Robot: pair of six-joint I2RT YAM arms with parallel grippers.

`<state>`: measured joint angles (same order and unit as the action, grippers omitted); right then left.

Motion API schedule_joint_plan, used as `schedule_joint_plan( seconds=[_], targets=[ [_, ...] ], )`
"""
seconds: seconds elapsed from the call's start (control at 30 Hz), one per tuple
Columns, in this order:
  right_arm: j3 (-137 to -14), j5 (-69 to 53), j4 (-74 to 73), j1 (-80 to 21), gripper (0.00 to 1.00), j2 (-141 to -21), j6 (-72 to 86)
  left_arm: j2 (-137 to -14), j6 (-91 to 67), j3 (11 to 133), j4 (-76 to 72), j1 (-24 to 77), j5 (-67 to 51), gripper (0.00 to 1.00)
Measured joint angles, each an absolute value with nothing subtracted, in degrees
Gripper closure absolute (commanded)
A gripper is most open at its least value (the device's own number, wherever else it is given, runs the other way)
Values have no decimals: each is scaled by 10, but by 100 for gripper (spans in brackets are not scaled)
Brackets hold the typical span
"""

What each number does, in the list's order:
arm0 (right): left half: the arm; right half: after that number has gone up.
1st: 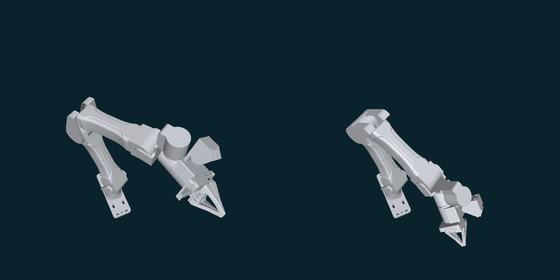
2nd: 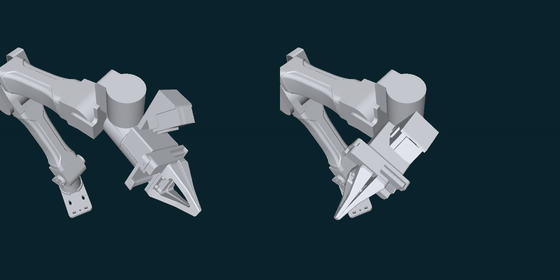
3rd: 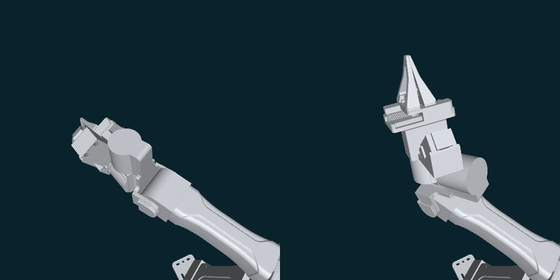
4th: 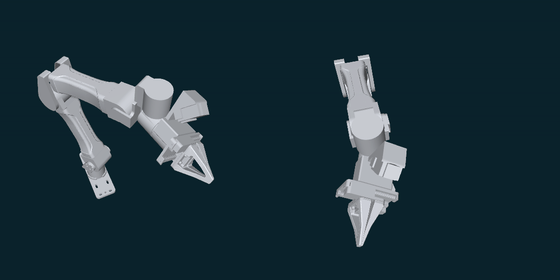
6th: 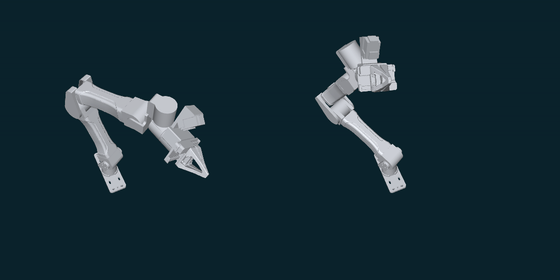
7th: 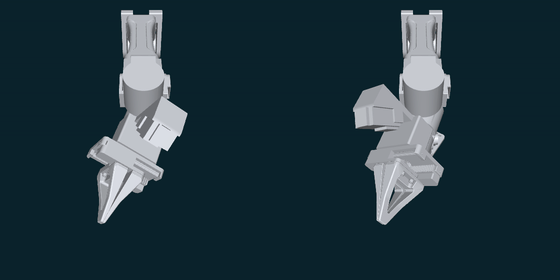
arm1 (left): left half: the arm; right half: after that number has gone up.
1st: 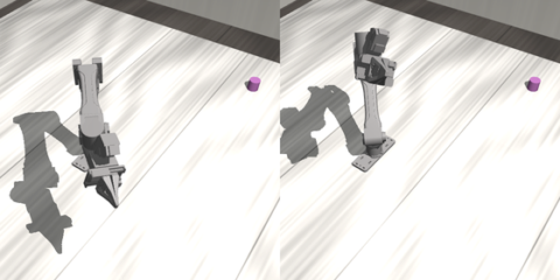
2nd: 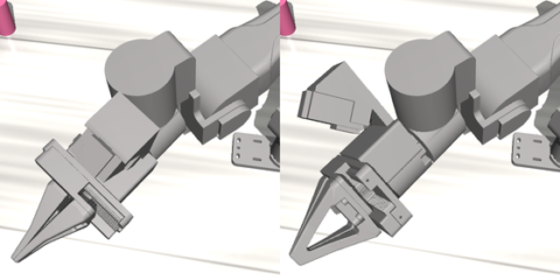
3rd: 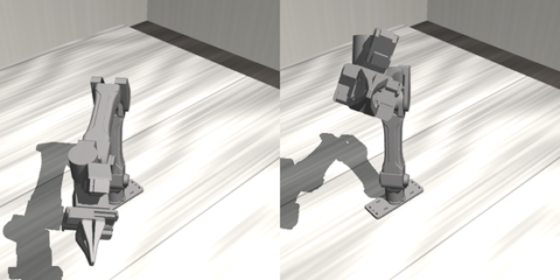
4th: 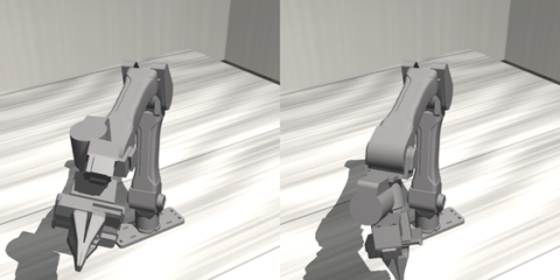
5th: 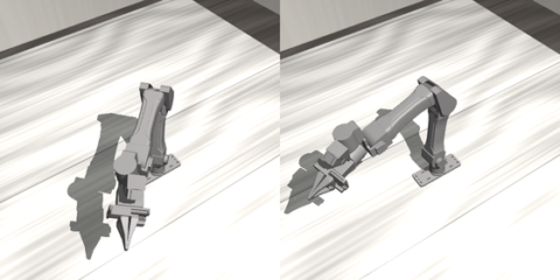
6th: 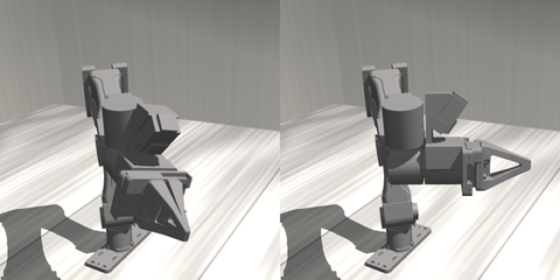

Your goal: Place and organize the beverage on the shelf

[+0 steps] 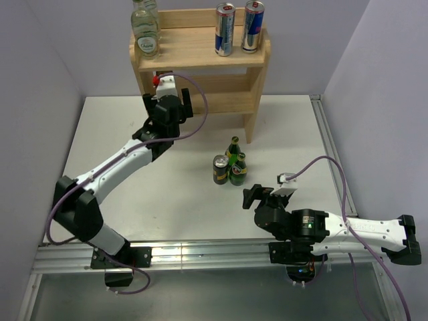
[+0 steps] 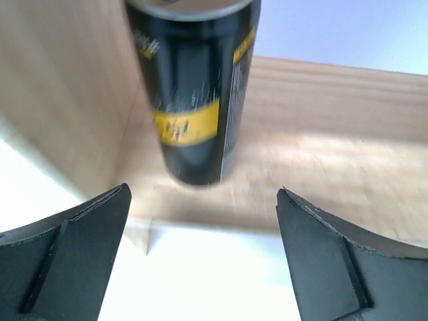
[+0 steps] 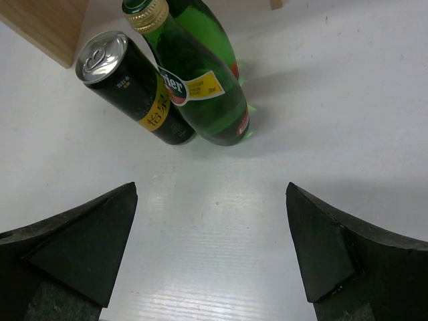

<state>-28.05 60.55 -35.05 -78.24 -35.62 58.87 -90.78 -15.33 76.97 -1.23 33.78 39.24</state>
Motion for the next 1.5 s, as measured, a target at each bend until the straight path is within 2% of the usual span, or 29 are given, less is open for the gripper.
schedule_joint_plan(
  seconds=[0.33,0.53,0.67,0.77,1.17,1.5],
  targets=[
    [-278,606,-350,-782,1,-358,589,-665,-188,649,40,477,449,5],
    [-278,606,-350,-782,0,-363,589,-583,-239,444,-39,547,376,6],
    [-278,606,-350,-782,0,-363,589,-648,-275,309,-99,562,321,9],
    [-278,606,-350,-782,0,-364,590,-725,-283,270,-137,570,289,9],
    [-278,606,-351,-782,0,-370,591,-893,-283,316,-338,616,253,9],
    [-278,605,-348,-782,0,-371,588,-993,-263,402,-379,615,275,10]
  ],
)
